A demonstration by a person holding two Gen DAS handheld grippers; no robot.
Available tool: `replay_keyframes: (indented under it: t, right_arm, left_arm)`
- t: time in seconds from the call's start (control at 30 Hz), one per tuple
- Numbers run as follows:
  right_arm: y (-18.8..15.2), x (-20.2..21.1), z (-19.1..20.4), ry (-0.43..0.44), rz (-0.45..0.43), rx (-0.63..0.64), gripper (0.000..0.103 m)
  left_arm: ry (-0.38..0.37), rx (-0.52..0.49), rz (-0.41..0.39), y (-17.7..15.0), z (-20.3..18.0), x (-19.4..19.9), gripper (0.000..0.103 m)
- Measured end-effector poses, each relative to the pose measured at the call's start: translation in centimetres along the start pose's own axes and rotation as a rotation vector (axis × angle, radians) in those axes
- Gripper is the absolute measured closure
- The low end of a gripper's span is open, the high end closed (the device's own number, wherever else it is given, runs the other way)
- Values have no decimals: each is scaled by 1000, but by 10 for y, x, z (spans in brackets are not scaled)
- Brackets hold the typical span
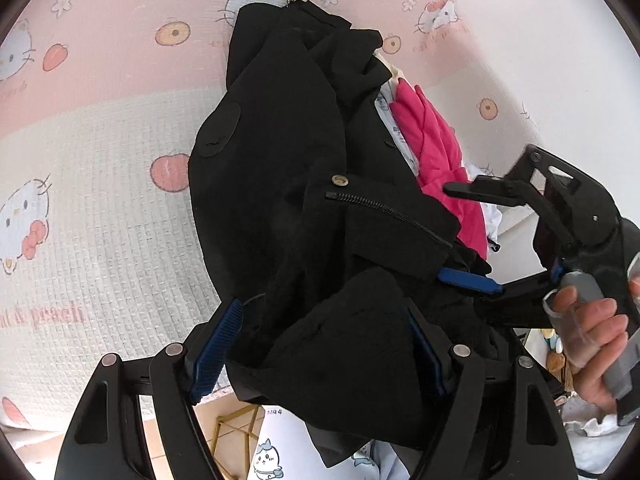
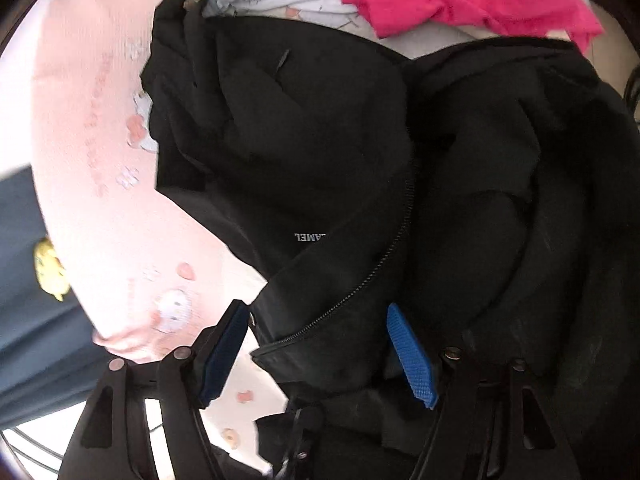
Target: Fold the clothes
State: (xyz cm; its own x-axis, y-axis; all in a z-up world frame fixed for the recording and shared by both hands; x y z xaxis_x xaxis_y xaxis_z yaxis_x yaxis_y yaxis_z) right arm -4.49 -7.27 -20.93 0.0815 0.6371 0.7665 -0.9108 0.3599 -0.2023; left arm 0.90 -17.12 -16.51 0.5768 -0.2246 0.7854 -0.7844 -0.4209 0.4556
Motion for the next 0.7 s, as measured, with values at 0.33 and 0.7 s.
replay_keyframes:
  t: [0.33,0.7]
  right_arm:
    - [-6,13,24,-7,-45,88,28]
    - [-1,-16,33,15,-1,95,28]
  left_arm:
    - [5,-5,-48,29,-6,-1,27]
    - [-57,-40,-36,32,-10,-12,72]
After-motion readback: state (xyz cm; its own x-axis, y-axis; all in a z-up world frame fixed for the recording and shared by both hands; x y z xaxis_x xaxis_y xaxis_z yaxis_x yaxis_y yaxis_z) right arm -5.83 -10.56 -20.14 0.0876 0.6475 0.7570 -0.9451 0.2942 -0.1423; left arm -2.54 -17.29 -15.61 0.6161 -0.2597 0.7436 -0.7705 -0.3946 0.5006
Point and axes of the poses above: each gripper's, at about its wrist camera, not at the fingertips, and x roughly against the way its jaws point, z to its left, y to its top, the point moved 3 cm from there along -x, roughly the way its jaws point, and after that the axes turned 9 degrees about -z, right-handed, at the moved point
